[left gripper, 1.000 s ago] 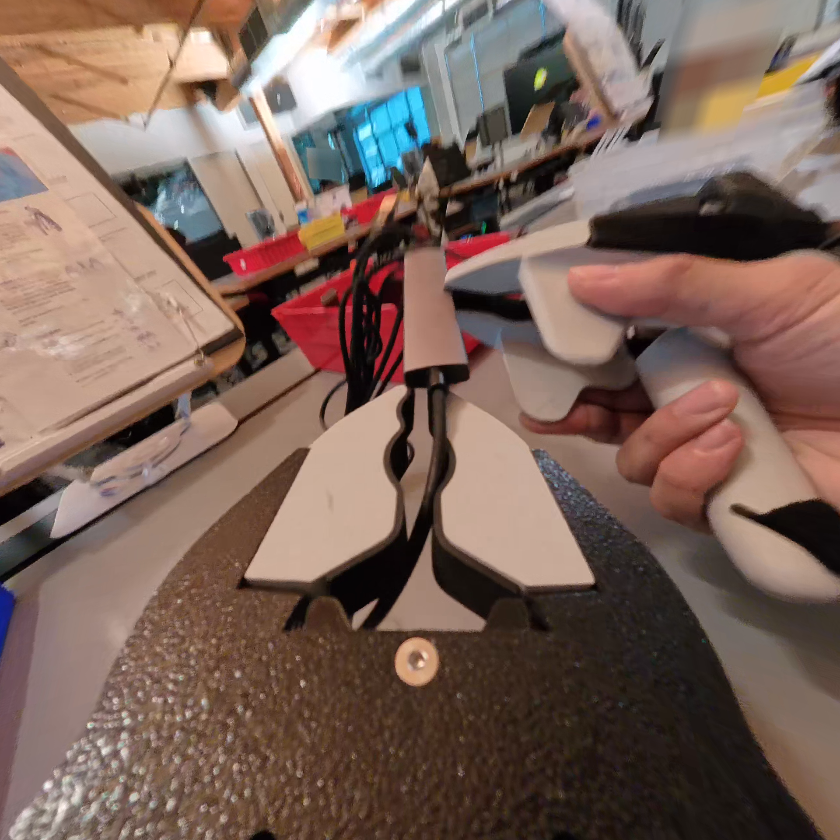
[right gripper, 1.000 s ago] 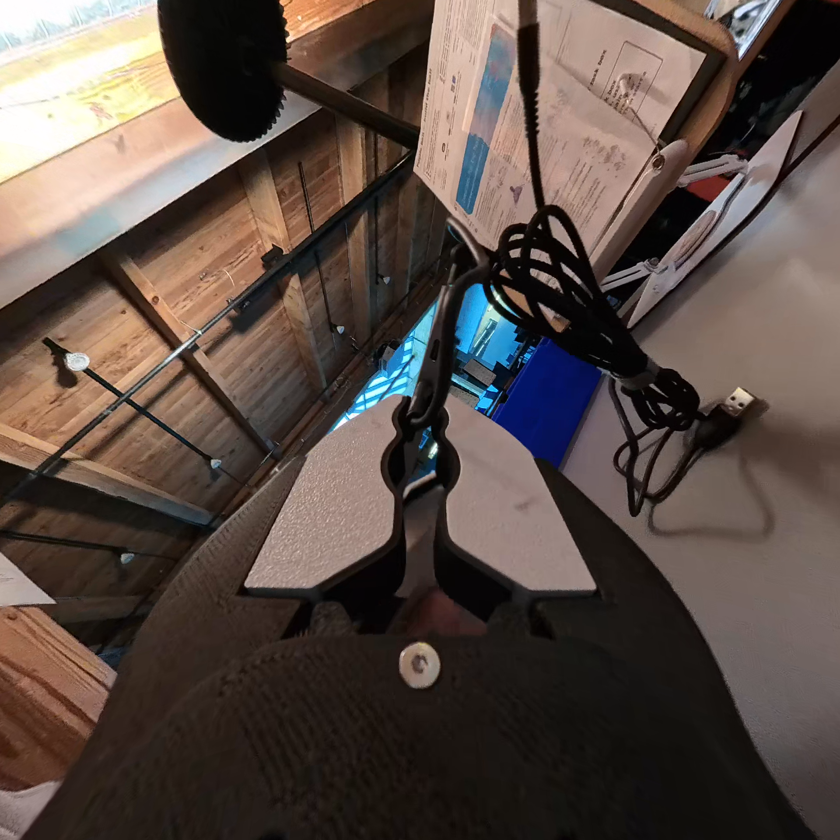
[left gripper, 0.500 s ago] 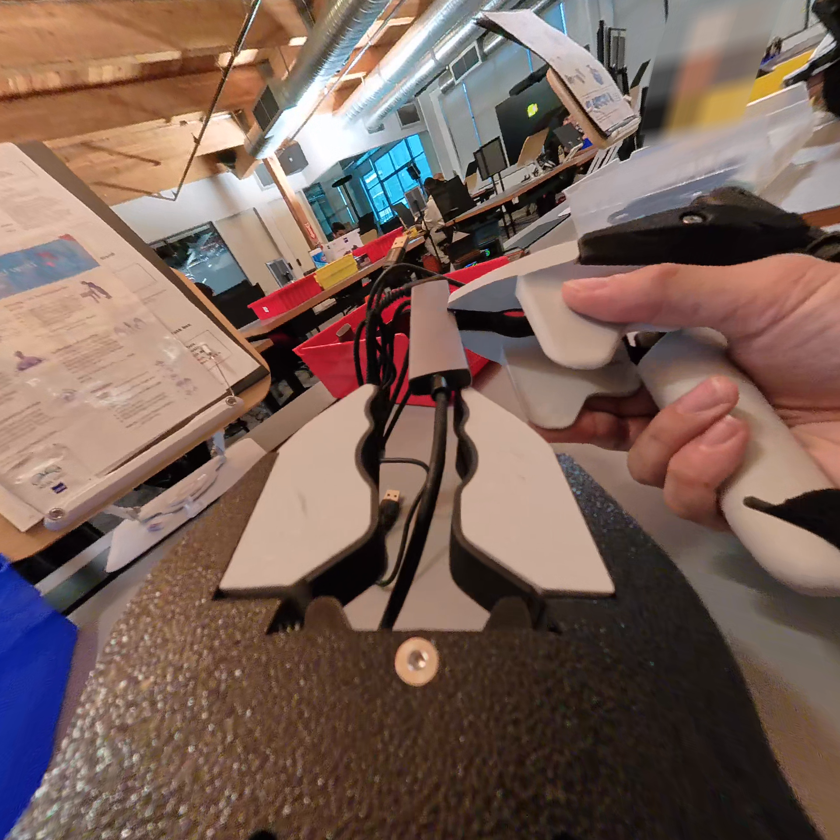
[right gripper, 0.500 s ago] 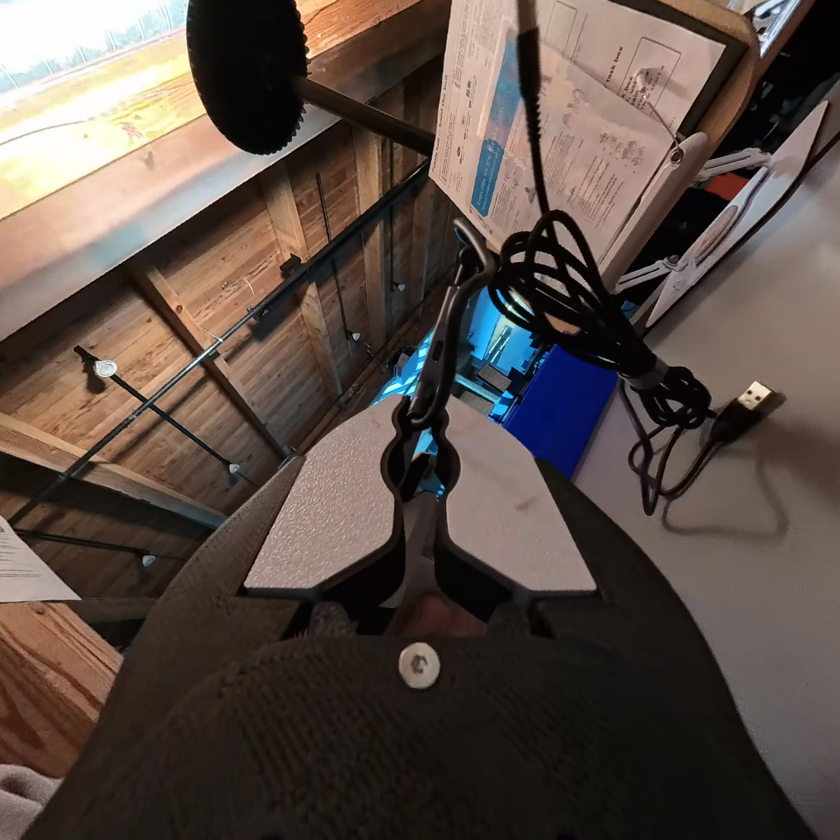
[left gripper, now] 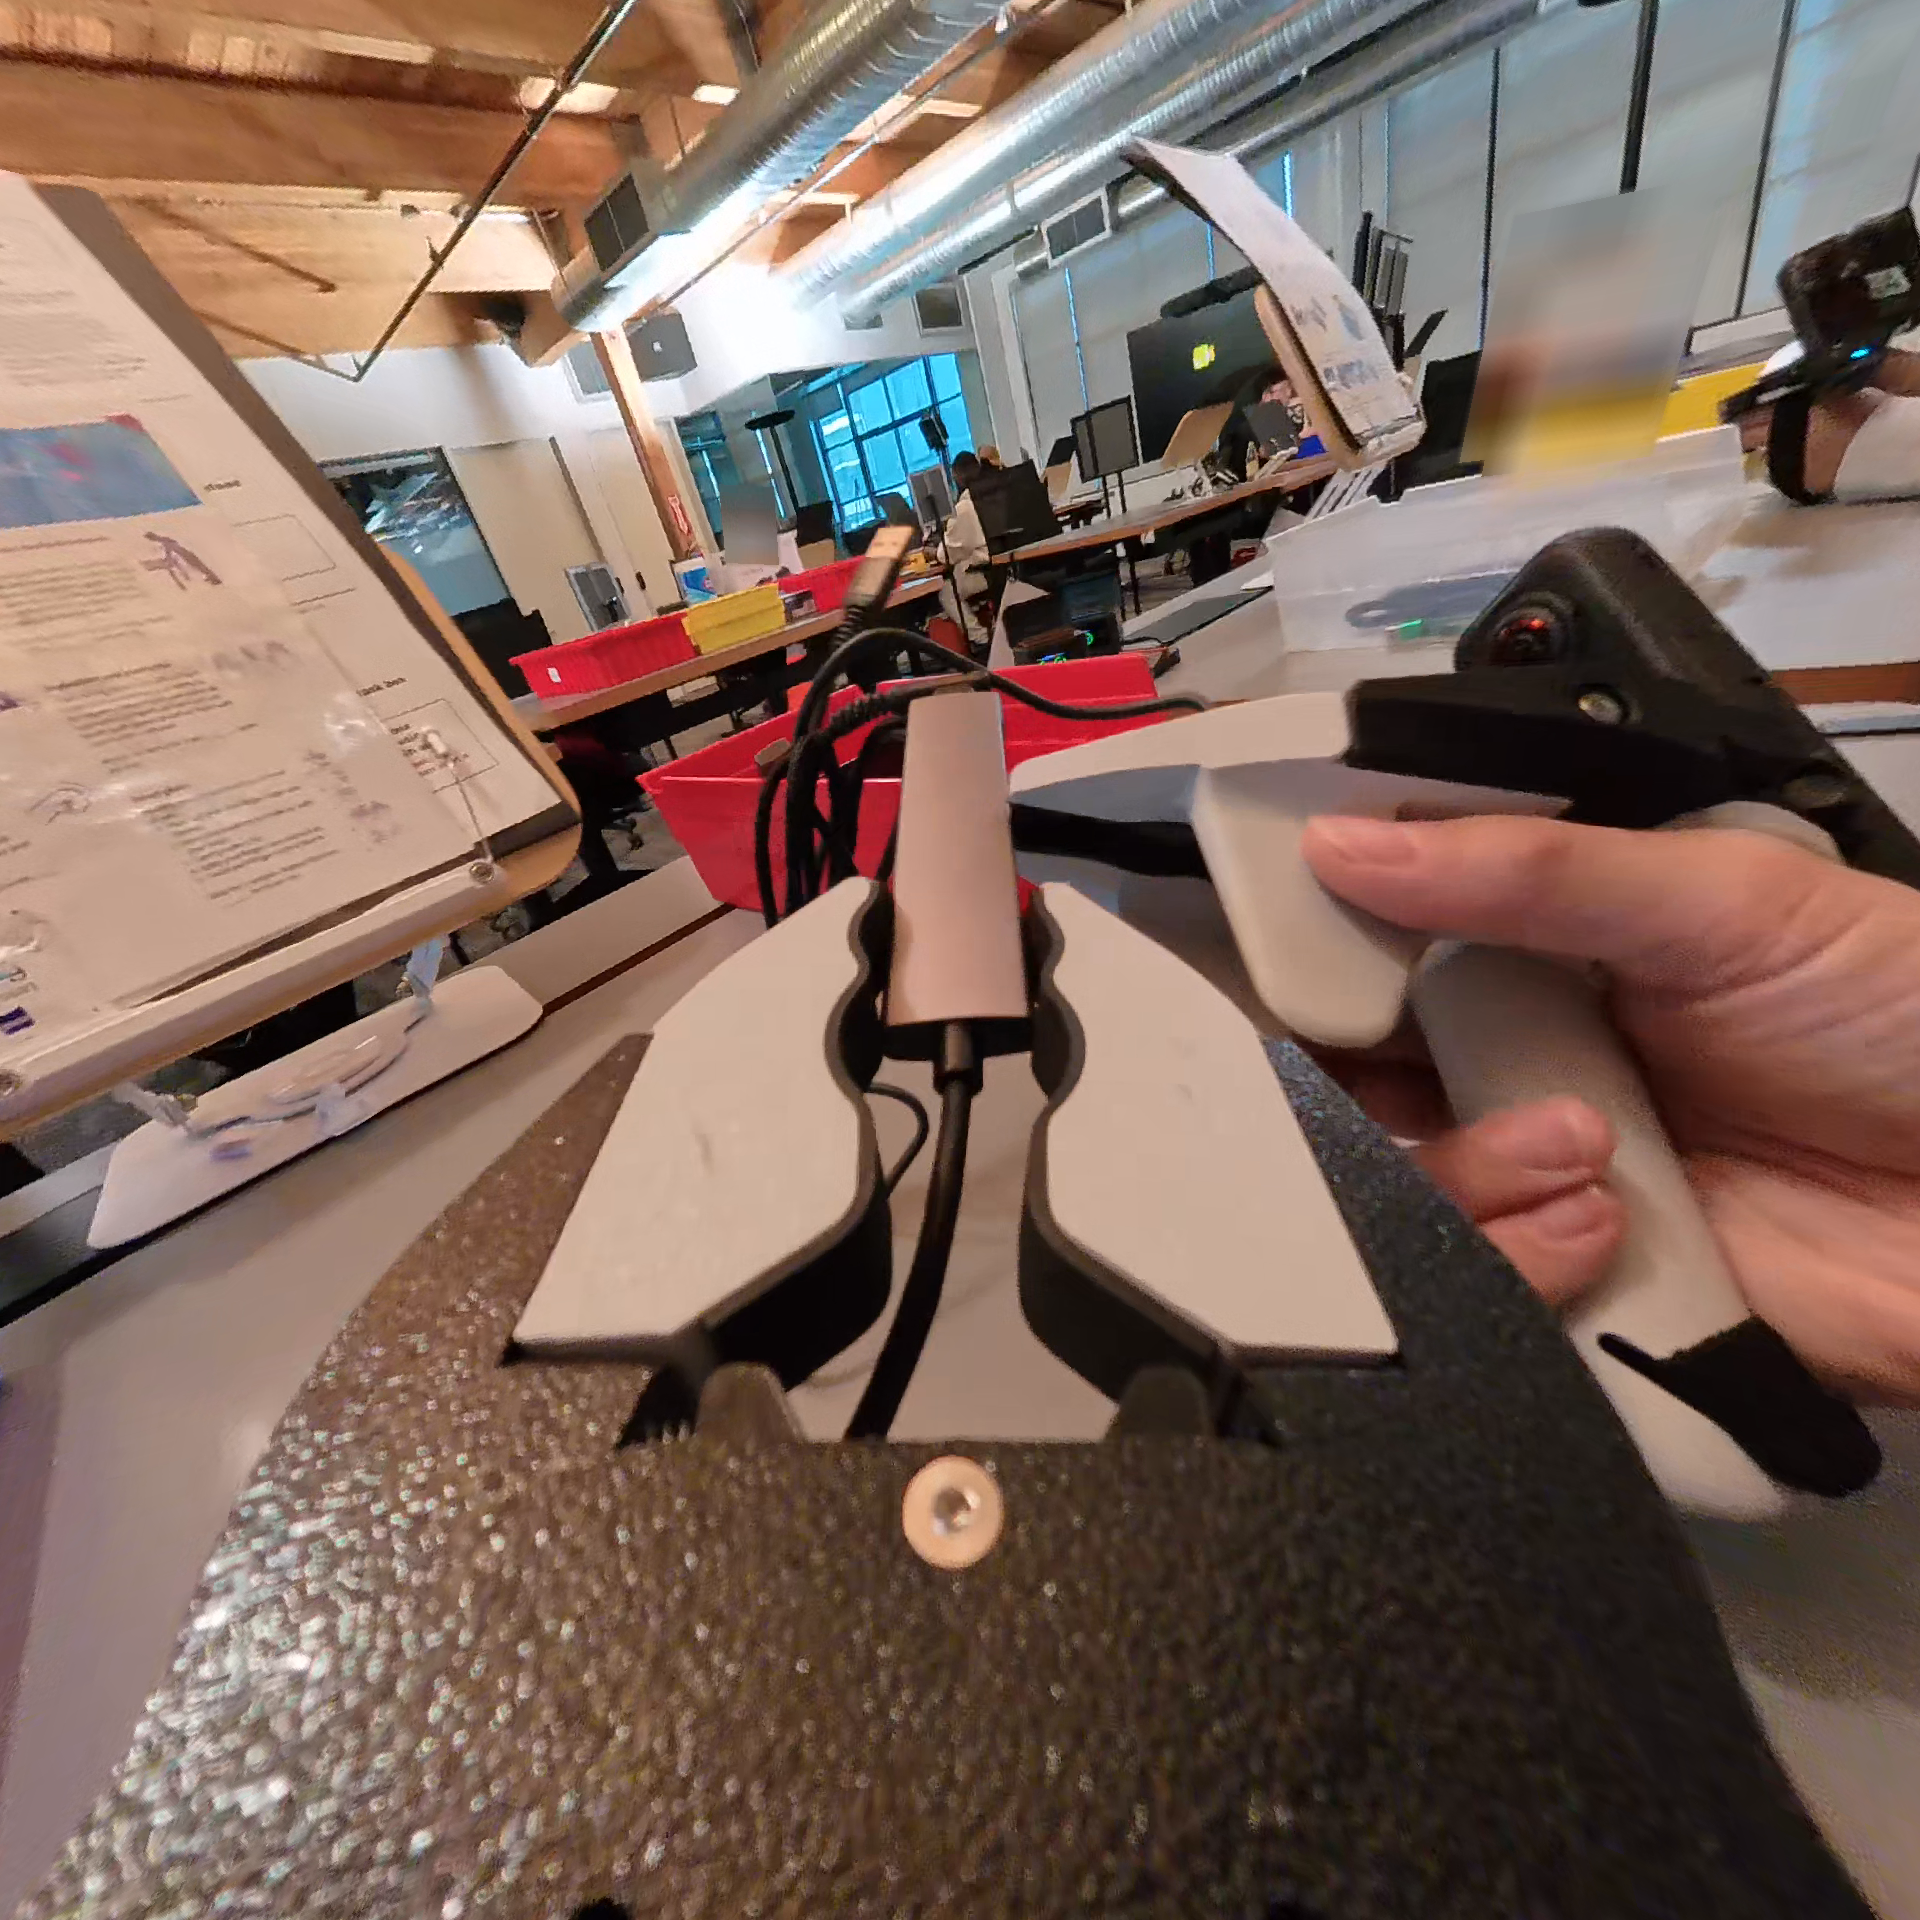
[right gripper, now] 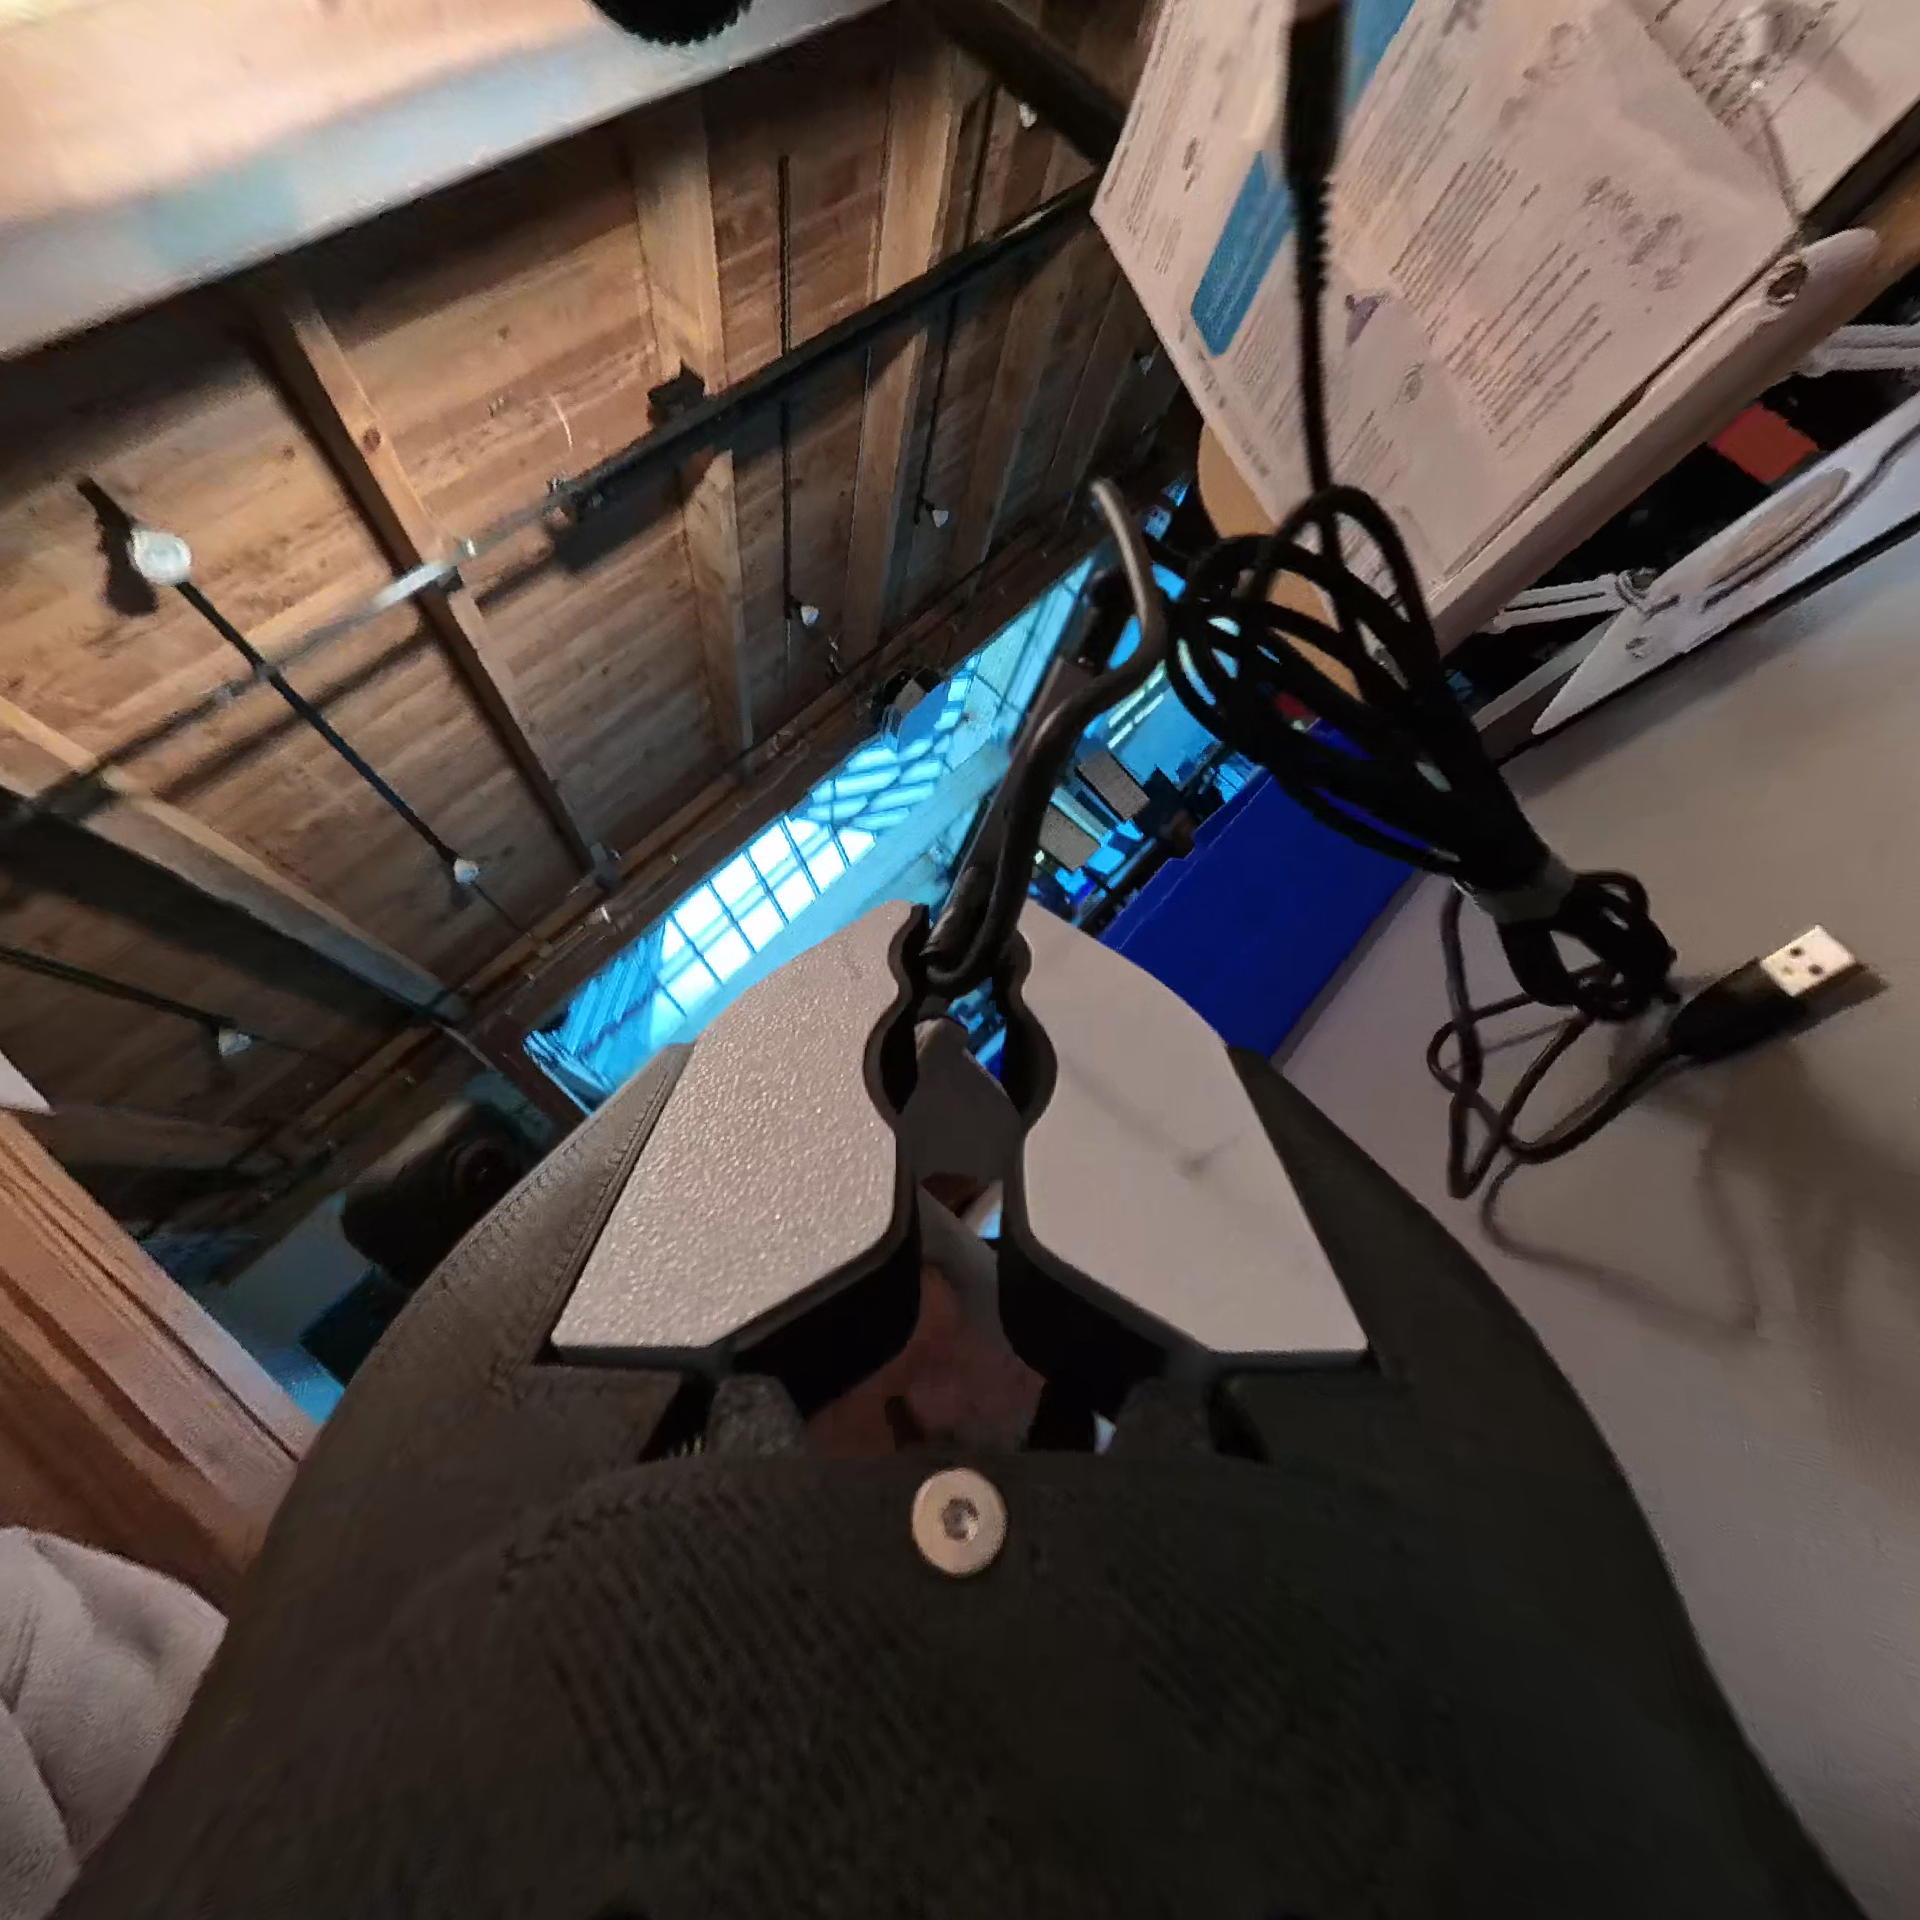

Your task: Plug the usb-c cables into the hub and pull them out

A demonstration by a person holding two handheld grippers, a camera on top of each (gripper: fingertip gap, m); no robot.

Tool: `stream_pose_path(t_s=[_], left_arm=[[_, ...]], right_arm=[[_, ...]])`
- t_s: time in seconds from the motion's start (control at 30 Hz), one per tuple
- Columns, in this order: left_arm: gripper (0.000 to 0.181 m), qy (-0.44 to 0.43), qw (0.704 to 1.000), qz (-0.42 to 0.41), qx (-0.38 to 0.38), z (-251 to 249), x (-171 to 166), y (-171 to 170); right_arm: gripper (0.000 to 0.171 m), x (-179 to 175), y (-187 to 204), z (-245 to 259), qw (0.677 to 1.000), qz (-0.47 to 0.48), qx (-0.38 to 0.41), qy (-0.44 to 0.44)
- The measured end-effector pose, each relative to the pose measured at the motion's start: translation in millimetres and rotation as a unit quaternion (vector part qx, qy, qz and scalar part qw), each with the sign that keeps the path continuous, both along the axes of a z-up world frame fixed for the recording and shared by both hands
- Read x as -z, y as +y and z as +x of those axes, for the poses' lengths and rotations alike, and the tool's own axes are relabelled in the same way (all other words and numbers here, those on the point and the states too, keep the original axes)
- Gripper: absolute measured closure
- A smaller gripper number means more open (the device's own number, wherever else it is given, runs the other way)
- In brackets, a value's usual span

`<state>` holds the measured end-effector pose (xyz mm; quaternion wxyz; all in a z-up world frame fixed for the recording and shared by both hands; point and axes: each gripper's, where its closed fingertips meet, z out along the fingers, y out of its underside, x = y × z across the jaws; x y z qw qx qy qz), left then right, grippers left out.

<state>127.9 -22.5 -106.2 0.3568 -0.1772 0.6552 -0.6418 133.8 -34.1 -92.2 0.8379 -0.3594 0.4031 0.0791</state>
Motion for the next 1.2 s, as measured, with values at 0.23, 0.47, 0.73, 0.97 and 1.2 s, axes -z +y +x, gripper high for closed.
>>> stream_pose_path(t_s=[0.23, 0.47, 0.73, 0.97, 1.2], left_arm=[[0.158, 0.000, 0.997, 0.001, -0.071, 25.9, -8.9, 39.9], [0.158, -0.029, 0.994, 0.103, -0.025, 5.2, -1.0, 2.0], [0.158, -0.030, 0.990, 0.133, 0.031, -15.5, -19.7, -10.3], [0.158, -0.006, 0.996, 0.077, -0.050, -1.8, -24.8, 4.3], [0.158, 0.030, 0.998, 0.019, -0.049, 3.4, -11.2, 2.5]], right_arm=[[0.123, -0.9, -28.1, 14.6, 0.924, -0.334, 0.137, -0.130], [0.130, -14.9, -19.0, 1.2, 0.797, -0.520, 0.181, -0.247], [0.141, -19.9, -33.9, -18.0, 0.782, -0.547, 0.071, -0.289], [0.147, -19.3, -25.2, -8.5, 0.783, -0.550, 0.127, -0.262], [0.150, -4.1, -7.7, -0.8, 0.828, -0.496, 0.142, -0.220]])
